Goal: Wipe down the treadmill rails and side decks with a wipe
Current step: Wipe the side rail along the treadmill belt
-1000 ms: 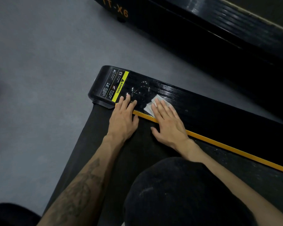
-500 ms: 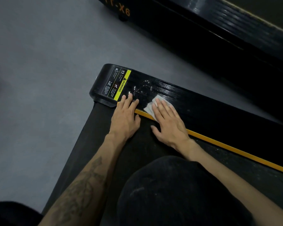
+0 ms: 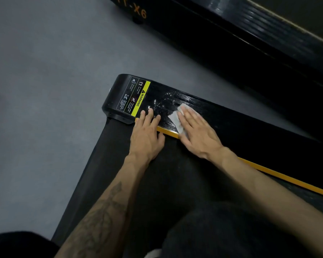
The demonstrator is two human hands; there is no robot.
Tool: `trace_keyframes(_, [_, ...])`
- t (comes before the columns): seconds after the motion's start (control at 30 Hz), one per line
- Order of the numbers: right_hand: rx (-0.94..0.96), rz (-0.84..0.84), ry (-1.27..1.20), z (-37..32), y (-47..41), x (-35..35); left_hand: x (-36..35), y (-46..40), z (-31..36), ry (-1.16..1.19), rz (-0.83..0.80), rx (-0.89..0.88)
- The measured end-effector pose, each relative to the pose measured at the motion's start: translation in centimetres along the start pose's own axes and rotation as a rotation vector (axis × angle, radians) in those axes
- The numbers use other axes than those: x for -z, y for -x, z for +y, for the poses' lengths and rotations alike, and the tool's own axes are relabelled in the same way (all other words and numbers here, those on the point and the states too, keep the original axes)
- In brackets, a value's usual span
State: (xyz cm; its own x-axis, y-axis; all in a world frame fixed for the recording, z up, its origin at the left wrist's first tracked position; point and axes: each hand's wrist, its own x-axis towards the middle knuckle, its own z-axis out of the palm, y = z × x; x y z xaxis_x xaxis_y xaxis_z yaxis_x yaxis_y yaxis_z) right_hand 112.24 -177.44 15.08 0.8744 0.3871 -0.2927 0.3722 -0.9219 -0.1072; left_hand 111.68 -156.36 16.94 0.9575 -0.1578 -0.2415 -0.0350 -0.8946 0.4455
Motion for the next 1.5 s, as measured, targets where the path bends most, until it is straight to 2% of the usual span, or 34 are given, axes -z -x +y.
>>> trace_keyframes(0.13, [-0.093, 0.013, -0.107, -3.4, -2.1, -0.1, -0.7, 0.2, 0.0, 0.019, 0.063, 0.000])
trace_keyframes(0.33, [0.116, 0.056, -0.067, -1.6, 1.2, -1.4, -0.9, 0.1, -1.6, -0.084, 0.108, -0.096])
trace_keyframes(0.47, [0.015, 0.109, -0.092, -0.8, -0.2, -1.3, -1.7, -0.2, -1.7, -0.090, 0.141, -0.083])
trace_keyframes(0.6, [-0.109, 0.156, -0.109, -3.1, -3.5, -1.2, -2.2, -0.1, -1.8, -0.071, 0.195, -0.106])
trace_keyframes(0.73, [0.012, 0.154, -0.143, -3.3, -1.9, -2.1, -2.5, -0.1, -2.1, -0.064, 0.215, -0.118])
trace_keyframes(0.87, [0.107, 0.158, -0.074, -1.4, 0.3, -2.5, -2.6, -0.1, -2.0, -0.078, 0.222, -0.101])
trace_keyframes(1.1, [-0.112, 0.173, -0.133, -3.4, -3.0, -1.2, -2.0, -0.3, -1.6, -0.101, 0.262, -0.098])
trace_keyframes(1.27, [0.074, 0.120, -0.066, -2.5, 0.9, -2.0, -2.1, -0.4, -1.5, -0.107, 0.250, -0.084])
trace_keyframes(1.33, [0.094, 0.112, -0.019, -1.0, 1.6, -2.1, -2.1, -0.6, -1.6, -0.127, 0.227, -0.084])
trace_keyframes(1.5, [-0.069, 0.118, -0.060, -1.5, -2.8, -0.6, -1.5, -1.0, -1.4, -0.157, 0.229, -0.103])
